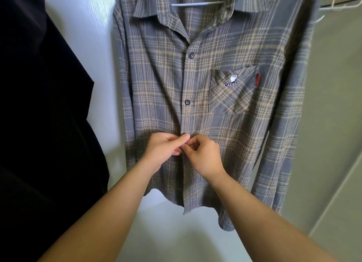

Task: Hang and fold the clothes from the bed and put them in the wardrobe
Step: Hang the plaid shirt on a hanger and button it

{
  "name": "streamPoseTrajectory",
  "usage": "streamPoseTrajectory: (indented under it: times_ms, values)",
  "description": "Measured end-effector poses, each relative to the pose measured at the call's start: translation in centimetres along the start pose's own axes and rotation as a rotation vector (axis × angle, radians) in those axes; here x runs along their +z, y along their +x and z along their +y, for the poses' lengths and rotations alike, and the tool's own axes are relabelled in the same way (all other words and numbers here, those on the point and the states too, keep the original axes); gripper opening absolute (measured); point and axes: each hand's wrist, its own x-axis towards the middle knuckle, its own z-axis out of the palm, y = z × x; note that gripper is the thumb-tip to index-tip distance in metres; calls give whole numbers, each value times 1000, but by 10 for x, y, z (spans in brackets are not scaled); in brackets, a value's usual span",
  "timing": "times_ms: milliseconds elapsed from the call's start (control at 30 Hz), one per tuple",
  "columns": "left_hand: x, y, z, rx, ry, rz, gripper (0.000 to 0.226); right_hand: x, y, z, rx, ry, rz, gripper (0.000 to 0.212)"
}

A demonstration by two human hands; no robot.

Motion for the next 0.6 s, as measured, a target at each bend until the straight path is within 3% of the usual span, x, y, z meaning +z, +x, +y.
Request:
streamPoseTrajectory:
  times_ms: [333, 600]
  values:
    - [1, 7, 0, 31, 144, 21, 14, 2, 2, 5, 78, 37, 7, 12]
    - [-3, 16, -5, -2, 134, -14, 11, 2, 3, 3, 192, 250, -36, 13]
